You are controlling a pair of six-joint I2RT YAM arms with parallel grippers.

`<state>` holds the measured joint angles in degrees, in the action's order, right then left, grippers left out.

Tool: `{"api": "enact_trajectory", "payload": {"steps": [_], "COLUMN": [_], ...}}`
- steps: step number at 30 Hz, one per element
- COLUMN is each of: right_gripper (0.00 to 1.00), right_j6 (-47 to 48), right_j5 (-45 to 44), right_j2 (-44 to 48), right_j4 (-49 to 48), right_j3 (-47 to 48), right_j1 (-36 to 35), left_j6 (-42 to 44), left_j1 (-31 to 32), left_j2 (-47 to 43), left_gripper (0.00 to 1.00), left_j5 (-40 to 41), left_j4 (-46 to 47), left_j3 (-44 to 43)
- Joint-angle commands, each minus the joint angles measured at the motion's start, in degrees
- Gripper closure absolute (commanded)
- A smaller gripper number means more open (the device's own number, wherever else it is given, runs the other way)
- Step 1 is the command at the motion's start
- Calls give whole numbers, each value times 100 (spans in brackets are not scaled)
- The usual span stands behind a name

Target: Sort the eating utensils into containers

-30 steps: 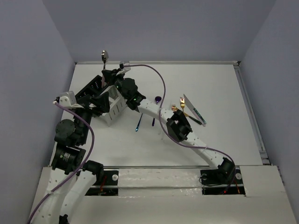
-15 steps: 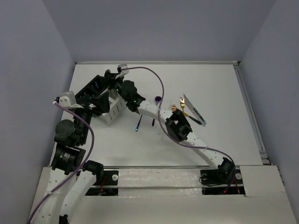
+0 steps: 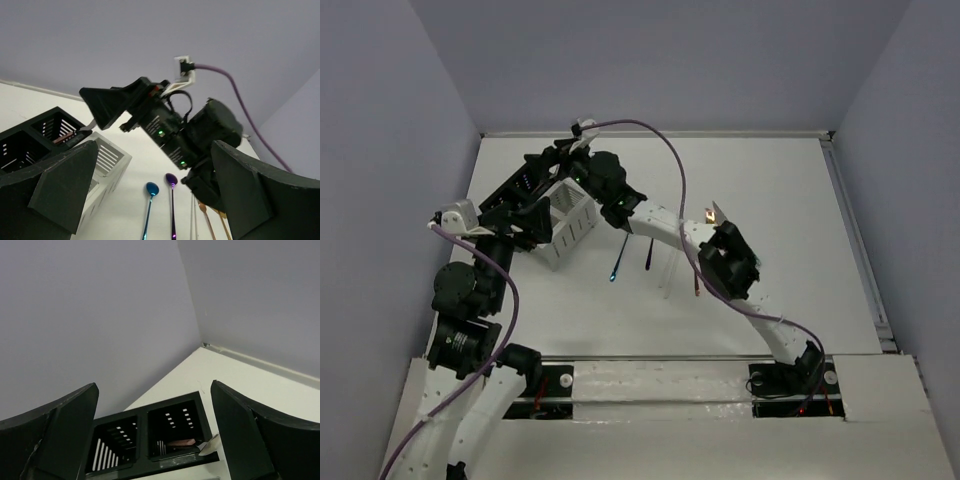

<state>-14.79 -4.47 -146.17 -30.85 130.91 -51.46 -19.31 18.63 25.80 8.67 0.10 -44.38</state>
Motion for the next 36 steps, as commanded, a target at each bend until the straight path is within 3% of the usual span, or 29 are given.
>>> {"api": "enact_trajectory", "payload": {"steps": [1,3,5,6,8,9,10,11,12,16,19,36], "right_gripper": [0,0,11,31,51,60,77,78,78,57,52,54], "right_j6": [222,239,152,99,-120,-182,-243,-270,-323,-481,-543,-1026], "right_j5": [105,-53,-326,-413,-598,-625,-721,-792,-844,-1204,-1267,-828], "right_j2": [1247,1870,2354,2817,3216,3365,3619,3717,3788,3982,3903,2576], "right_j4": [61,263,491,858,1570,2374,3252,3261,4140,5535,5791,5907], "right_j3": [-723,-1522,-2154,-2741,-3158,-3316,-3518,-3598,-3616,-3809,-3836,-3590], "right_j1": [-48,4,57,162,285,355,495,575,646,953,1103,1437], "left_j6": [103,120,129,138,155,156,156,156,147,103,94,94], "left_j1": [-26,-26,26,26,88,140,141,141,193,193,246,246], "left_j2": [-102,-137,-163,-172,-198,-207,-216,-216,-207,-128,-93,-58], "left_gripper": [1,1,1,1,1,1,1,1,1,1,1,1], "left_j5": [3,21,47,56,65,65,65,65,65,30,-5,-128], "left_j4": [245,227,201,184,166,157,148,140,148,157,175,201], "left_j3": [-132,-115,-80,-62,-27,-18,-1,8,8,52,52,87]}}
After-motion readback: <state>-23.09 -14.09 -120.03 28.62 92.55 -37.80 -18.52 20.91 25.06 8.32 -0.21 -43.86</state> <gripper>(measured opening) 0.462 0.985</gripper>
